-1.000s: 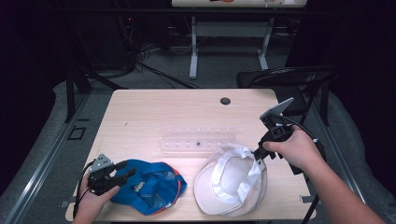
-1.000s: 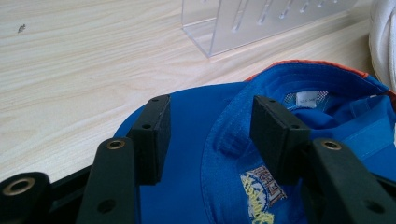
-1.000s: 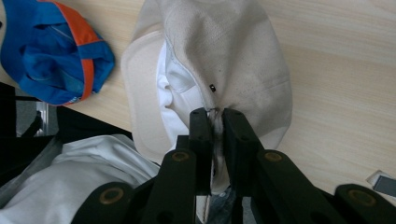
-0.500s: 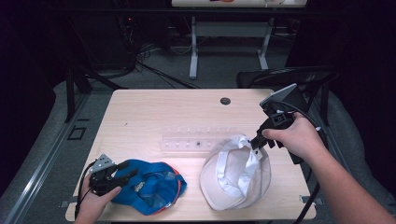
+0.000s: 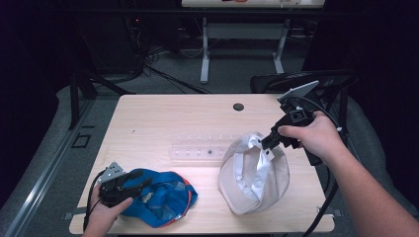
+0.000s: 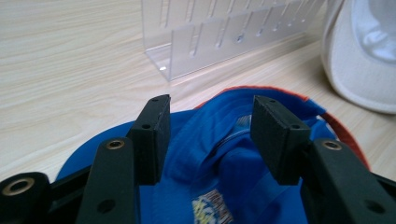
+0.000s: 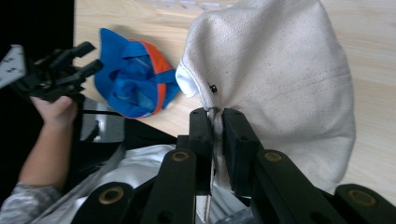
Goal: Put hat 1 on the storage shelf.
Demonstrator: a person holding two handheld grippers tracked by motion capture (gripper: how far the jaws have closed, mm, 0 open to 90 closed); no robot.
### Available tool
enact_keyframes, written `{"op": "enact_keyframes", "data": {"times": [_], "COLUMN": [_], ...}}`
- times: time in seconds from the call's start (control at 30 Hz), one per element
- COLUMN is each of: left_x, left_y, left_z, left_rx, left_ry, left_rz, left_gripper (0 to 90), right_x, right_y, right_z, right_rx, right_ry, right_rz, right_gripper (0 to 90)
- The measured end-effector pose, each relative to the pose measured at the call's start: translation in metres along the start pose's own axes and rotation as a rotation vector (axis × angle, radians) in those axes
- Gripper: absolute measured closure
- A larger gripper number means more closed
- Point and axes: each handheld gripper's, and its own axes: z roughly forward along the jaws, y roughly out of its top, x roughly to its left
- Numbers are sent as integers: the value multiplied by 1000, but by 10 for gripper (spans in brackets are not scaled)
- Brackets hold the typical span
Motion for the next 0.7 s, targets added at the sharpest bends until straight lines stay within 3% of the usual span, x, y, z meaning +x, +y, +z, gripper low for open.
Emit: {"op": "enact_keyframes", "data": {"times": [0.13,0.17,0.2,0.23,0.3,0.53,0.7], "left_x": [-4,-6,-6,-8,-10,-16,-21], "left_y": [3,4,5,6,7,11,15], "left_z": [2,3,2,3,4,4,3], "left_rx": [-14,-19,-11,-17,-16,-14,-21], "left_ry": [-13,-14,-19,-20,-24,-33,-39], "left_rz": [6,6,17,15,24,40,55], "left_gripper": [481,481,481,481,482,482,482], "right_x": [-7,-11,-11,-14,-17,-15,-8], "right_y": [2,1,1,0,-2,-6,-6], "right_z": [1,2,2,3,4,7,2], "right_rx": [-3,-14,-14,-21,-8,-30,-65], "right_ry": [52,103,103,155,198,280,318], "right_rz": [12,32,32,40,34,53,36], "right_gripper": [825,825,825,825,825,825,825]}}
